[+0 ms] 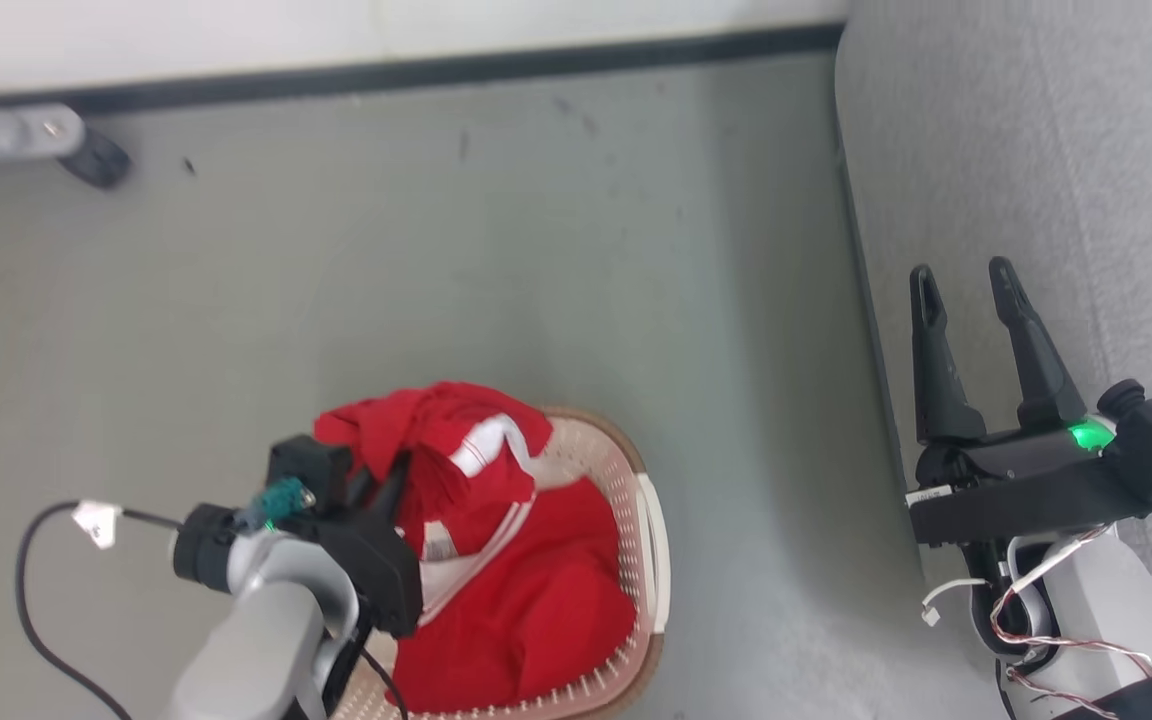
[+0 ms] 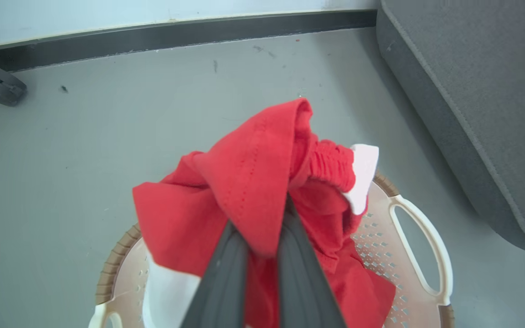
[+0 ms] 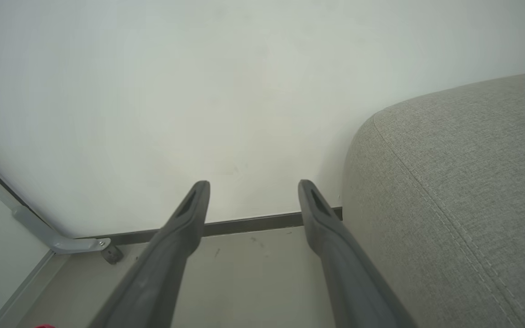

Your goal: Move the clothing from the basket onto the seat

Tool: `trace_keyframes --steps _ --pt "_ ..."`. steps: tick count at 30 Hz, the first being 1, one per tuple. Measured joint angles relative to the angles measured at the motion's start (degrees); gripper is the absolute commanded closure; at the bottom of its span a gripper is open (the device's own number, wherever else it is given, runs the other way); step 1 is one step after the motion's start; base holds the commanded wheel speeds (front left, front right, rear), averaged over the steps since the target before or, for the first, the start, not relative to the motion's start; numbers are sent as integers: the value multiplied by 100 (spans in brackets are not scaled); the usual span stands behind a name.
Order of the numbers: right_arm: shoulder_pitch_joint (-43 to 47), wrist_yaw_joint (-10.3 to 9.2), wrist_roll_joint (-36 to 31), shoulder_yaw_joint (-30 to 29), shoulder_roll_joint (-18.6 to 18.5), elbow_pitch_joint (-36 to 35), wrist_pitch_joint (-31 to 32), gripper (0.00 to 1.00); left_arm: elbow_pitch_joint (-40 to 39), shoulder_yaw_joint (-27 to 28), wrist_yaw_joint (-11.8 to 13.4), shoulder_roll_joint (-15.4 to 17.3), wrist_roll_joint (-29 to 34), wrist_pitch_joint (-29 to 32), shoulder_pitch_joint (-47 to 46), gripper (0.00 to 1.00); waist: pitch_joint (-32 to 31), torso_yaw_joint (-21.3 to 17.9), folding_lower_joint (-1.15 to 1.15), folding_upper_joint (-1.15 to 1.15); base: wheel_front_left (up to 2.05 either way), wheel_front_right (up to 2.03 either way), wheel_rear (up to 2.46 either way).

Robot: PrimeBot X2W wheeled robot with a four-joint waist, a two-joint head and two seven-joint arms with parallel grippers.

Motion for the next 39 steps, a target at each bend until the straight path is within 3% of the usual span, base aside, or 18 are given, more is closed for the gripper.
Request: trace_keyframes --steps 14,28,39 --pt "514 107 111 33 -55 371 1 0 -2008 -177 0 201 -705 -35 1074 100 -1289 252 0 0 0 0 0" --pt "1136 194 212 489 -65 446 1 0 -3989 -38 0 567 -1045 -37 1578 100 -2477 373 0 -1 0 0 0" --pt "1201 196 208 926 -178 171 1 0 -4944 1 160 757 -1040 213 1789 100 -2782 282 1 0 0 0 0"
